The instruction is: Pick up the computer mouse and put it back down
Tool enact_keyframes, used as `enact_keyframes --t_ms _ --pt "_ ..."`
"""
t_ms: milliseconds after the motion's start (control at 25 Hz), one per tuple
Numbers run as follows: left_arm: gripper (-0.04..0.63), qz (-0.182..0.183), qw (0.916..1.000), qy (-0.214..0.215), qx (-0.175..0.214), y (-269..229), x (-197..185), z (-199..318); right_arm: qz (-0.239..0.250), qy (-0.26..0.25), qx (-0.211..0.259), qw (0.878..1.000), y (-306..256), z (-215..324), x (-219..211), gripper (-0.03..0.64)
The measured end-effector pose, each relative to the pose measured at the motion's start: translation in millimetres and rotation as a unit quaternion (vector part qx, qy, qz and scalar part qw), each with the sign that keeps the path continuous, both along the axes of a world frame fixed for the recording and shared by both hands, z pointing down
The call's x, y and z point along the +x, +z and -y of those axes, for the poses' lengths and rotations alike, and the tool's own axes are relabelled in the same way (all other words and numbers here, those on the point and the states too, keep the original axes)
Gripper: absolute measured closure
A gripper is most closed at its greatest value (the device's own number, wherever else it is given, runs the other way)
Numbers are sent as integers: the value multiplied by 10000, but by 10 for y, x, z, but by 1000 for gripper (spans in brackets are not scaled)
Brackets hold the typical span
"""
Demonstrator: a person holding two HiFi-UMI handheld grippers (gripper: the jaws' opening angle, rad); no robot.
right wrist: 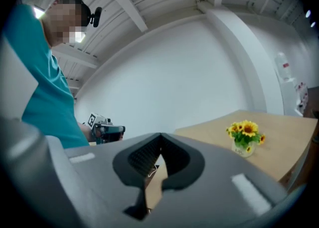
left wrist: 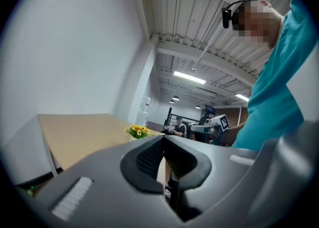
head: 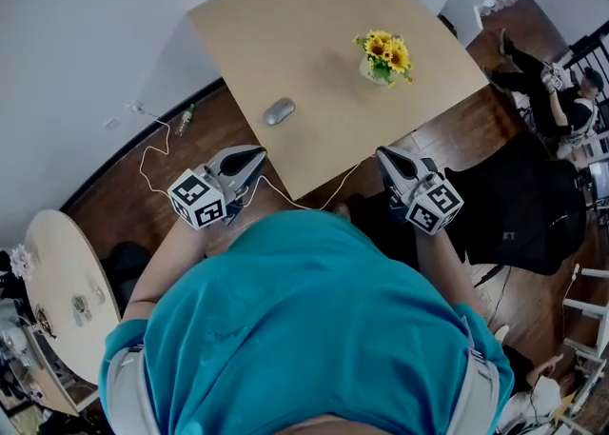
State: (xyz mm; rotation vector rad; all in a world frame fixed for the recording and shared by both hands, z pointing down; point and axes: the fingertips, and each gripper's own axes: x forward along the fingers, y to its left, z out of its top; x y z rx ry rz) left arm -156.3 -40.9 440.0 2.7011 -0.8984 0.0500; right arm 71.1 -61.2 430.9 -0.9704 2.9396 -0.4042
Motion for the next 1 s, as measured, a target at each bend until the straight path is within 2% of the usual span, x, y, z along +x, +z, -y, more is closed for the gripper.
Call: enact_keyframes --t_ms 240,440,560,760,1000 --pt "595 387 9971 -641 -154 146 349 489 33 -724 131 9973 82 594 240 614" --pt "595 894 9920 -827 -337 309 429 857 -28 -950 67 9954 194 1019 304 614" --pt "588 1194 9893 -745 -389 405 333 1043 -35 -847 -2 9964 257 1168 259 614" --pt "564 1421 9876 -398 -530 650 69 1400 -175 -425 -128 9989 301 1367 60 614" --pt "456 1954 9762 190 -918 1135 23 1713 -306 16 -381 9988 389 1449 -11 614"
